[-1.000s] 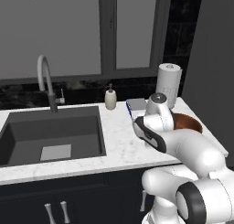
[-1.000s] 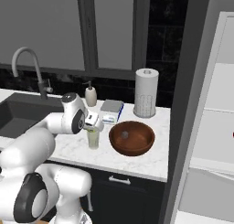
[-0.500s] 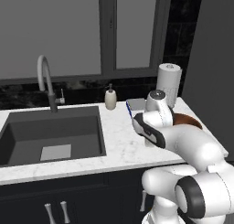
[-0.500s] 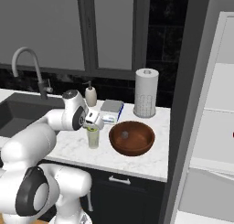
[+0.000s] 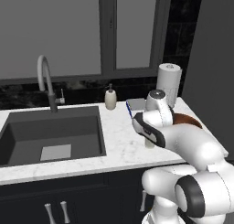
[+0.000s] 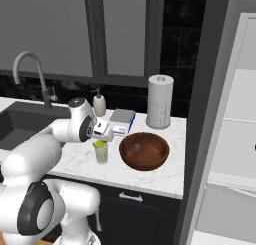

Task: Grab a lemon wedge from the fridge and one ice cube from the ice bowl, and put them in the glass of lemonade.

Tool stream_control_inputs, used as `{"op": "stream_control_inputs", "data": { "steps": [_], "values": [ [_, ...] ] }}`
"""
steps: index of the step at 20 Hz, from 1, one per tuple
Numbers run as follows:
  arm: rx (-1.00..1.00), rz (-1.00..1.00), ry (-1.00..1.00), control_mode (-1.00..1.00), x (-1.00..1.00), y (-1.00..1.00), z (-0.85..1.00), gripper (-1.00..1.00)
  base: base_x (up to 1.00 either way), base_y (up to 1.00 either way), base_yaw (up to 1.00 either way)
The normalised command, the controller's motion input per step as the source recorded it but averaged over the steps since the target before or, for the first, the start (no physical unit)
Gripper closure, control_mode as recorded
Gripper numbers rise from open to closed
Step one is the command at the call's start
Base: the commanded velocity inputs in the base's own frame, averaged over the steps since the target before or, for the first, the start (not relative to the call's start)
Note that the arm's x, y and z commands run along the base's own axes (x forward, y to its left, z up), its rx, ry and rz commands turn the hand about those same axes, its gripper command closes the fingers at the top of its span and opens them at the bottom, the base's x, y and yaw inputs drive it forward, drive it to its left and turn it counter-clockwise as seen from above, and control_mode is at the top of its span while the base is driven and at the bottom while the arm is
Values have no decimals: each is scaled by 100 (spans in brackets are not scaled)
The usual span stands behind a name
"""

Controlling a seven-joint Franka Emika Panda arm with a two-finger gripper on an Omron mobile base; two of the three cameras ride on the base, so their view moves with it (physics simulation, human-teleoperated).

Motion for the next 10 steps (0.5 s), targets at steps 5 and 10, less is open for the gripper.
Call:
{"op": "stream_control_inputs", "data": {
  "steps": [5, 10],
  "values": [
    [0, 0, -25, -100, -52, 0, 74, -100, 0, 0, 0],
    [6, 1, -67, -100, -100, -31, 100, -100, 0, 0, 0]
  ]
}}
